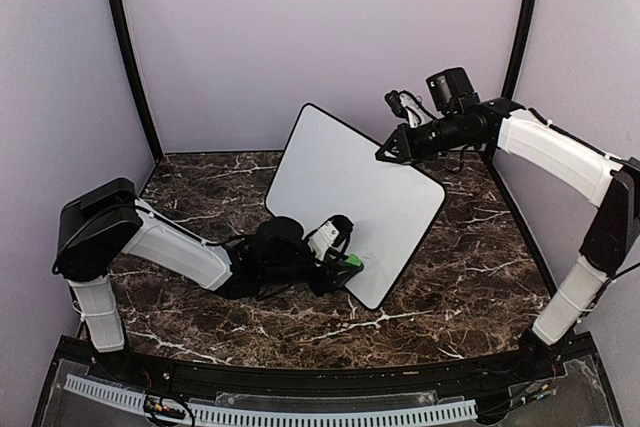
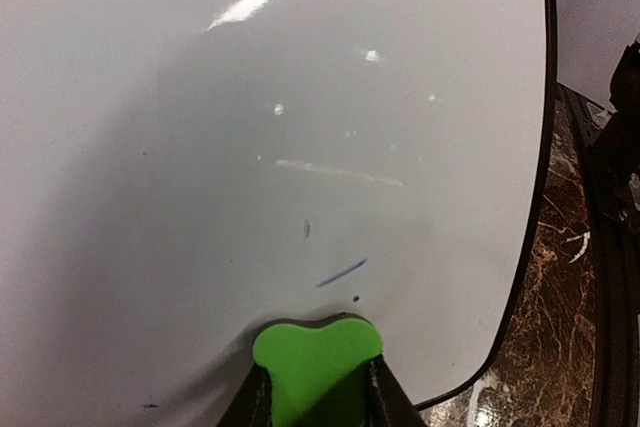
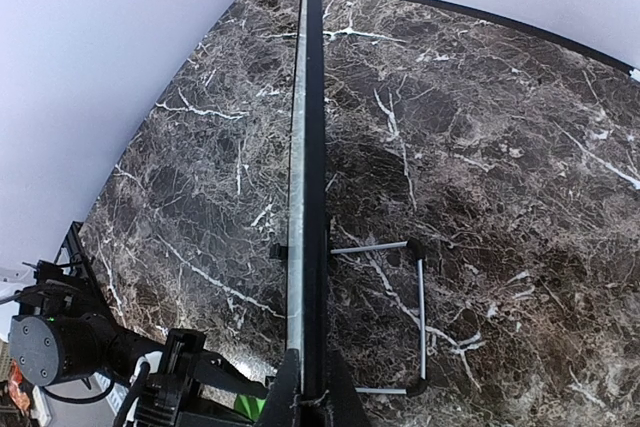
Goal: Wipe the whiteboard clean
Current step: Erase the whiteboard from the whiteboard stand.
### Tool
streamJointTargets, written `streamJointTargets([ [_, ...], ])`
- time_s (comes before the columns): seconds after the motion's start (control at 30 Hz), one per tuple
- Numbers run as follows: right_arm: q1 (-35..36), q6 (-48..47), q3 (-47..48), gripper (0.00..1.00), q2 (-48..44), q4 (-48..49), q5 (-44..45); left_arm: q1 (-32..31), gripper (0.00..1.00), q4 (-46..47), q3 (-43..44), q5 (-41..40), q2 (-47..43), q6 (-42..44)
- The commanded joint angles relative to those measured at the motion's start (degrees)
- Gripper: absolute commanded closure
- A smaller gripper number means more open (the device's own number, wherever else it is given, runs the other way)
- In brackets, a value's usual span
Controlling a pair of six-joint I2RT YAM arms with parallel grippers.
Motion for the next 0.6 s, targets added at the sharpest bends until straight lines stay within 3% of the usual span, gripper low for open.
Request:
streamJointTargets([
  [0.0, 3.43, -3.24, -2.59, 1.00, 2.20, -7.61, -4.09, -0.53, 1.00, -1.01, 6.37, -1.20, 1.38, 0.66],
  [0.27, 3.45, -3.19, -2.59, 1.00, 2.05, -7.67, -4.12, -0.53, 1.00, -1.02, 10.00, -7.94, 1.10, 2.47],
  [0.57, 3.49, -3.24, -2.52, 1.00, 2.32, -7.51, -4.25, -0.92, 1.00, -0.87, 0.93, -6.55, 0.98, 0.77],
])
